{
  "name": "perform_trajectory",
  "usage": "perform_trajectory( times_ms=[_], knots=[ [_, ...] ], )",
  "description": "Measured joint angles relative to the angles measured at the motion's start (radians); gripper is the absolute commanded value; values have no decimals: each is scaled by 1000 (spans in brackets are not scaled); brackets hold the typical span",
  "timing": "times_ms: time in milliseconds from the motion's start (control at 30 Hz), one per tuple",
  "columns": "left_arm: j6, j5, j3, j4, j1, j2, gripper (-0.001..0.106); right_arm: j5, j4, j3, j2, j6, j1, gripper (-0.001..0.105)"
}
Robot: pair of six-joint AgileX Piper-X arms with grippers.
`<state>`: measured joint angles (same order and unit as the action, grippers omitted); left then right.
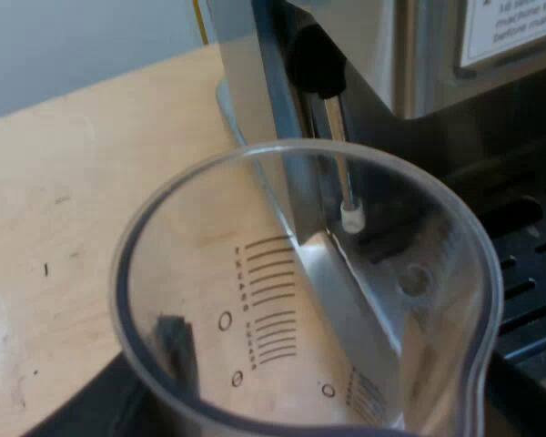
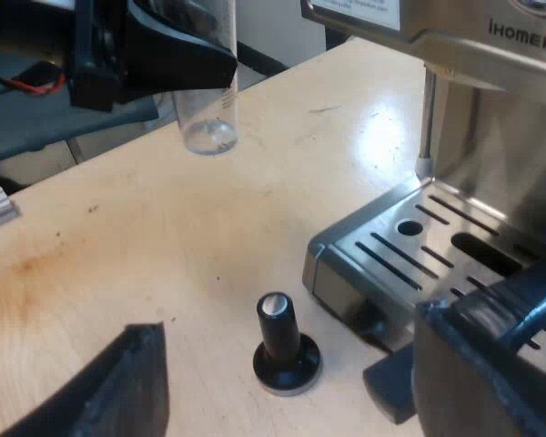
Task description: Pour the beans into the coffee machine
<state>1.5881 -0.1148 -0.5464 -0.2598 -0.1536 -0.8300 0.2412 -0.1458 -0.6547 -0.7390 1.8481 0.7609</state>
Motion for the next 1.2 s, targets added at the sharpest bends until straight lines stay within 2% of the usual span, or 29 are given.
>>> perform_trajectory(
  times_ms=[67,133,233,367,433,767,833,1200],
  knots=[
    [29,-12,31,55,18,0,24,0,11,10,0,0,0,59],
    [66,-54,69,125,58,0,24,0,18,18,-10,0,0,59],
    [77,-91,115,204,113,1,24,0,46,20,-46,0,0,59],
    [78,-134,142,269,144,1,24,0,67,20,-69,0,0,59],
    [80,-192,170,360,174,-14,24,0,135,20,-140,0,0,59],
    [80,-211,176,526,176,-197,24,1,203,21,-213,0,0,59],
    [80,-212,176,596,176,-254,24,1,211,21,-213,0,0,59],
    [80,-219,176,785,176,-491,24,1,226,21,-213,0,0,59]
  ],
)
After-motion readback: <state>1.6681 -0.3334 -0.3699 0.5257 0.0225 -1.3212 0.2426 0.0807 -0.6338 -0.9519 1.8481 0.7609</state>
